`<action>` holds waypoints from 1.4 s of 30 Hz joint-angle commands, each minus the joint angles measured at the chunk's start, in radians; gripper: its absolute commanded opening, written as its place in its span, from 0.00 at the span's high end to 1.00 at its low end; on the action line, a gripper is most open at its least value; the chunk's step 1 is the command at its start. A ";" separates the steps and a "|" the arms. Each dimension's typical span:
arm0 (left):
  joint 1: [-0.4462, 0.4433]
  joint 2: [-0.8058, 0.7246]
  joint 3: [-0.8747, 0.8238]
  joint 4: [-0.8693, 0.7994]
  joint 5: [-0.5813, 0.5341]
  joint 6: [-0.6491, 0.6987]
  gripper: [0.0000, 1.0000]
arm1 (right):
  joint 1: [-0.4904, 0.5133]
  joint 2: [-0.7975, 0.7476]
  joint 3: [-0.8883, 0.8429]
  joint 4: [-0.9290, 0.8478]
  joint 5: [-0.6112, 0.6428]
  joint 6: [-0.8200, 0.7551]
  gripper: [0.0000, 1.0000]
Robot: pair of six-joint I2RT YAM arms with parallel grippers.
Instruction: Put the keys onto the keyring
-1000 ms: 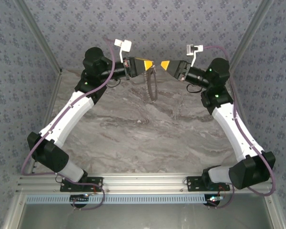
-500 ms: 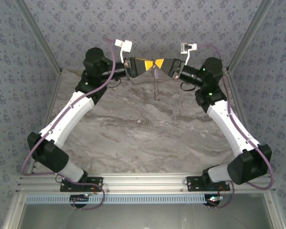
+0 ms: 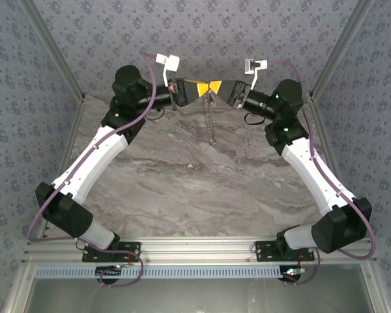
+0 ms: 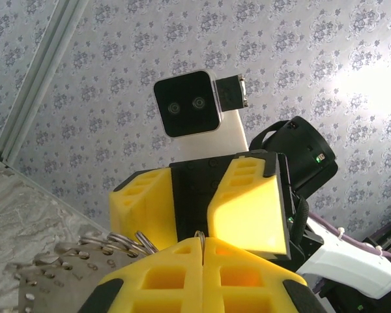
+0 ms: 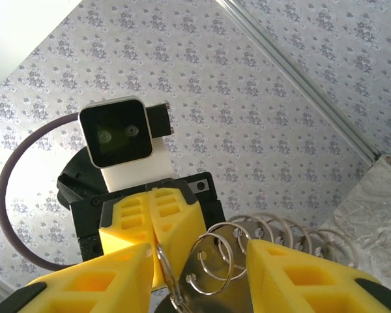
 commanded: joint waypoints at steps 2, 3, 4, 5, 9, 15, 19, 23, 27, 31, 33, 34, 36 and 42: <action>-0.008 -0.037 0.003 0.043 -0.003 0.013 1.00 | 0.009 -0.034 -0.012 0.045 0.002 0.006 0.58; -0.008 -0.037 0.003 0.042 -0.002 0.012 1.00 | 0.010 -0.035 -0.012 0.046 -0.001 0.008 0.60; -0.007 -0.038 0.003 0.043 -0.003 0.011 1.00 | 0.012 -0.032 -0.013 0.046 -0.004 0.010 0.62; -0.008 -0.038 0.003 0.043 -0.004 0.011 1.00 | 0.012 -0.032 -0.012 0.045 -0.007 0.011 0.64; -0.007 -0.040 0.003 0.042 -0.007 0.012 1.00 | 0.016 -0.031 -0.017 0.042 -0.018 0.015 0.72; -0.007 -0.043 0.000 0.040 -0.014 0.014 1.00 | 0.026 -0.032 -0.023 0.030 -0.037 0.013 0.82; -0.008 -0.045 0.000 0.038 -0.015 0.014 1.00 | 0.025 -0.040 -0.032 0.015 -0.040 0.005 1.00; -0.006 -0.046 0.004 0.006 -0.020 0.032 0.94 | 0.012 -0.043 -0.015 -0.047 -0.054 -0.031 1.00; 0.008 -0.062 0.029 -0.089 -0.011 0.107 0.63 | -0.029 -0.039 0.041 -0.202 -0.111 -0.133 1.00; 0.047 -0.068 0.073 -0.186 0.045 0.169 0.49 | -0.070 -0.029 0.125 -0.416 -0.176 -0.285 1.00; 0.064 -0.059 0.110 -0.263 0.084 0.211 0.47 | -0.079 -0.020 0.178 -0.552 -0.192 -0.383 1.00; 0.067 -0.051 0.139 -0.333 0.097 0.254 0.46 | -0.079 -0.012 0.210 -0.632 -0.197 -0.451 1.00; 0.067 -0.039 0.191 -0.453 0.112 0.337 0.46 | -0.079 0.008 0.271 -0.771 -0.199 -0.554 1.00; 0.068 -0.007 0.257 -0.612 0.133 0.448 0.62 | -0.057 0.072 0.425 -1.120 -0.174 -0.786 1.00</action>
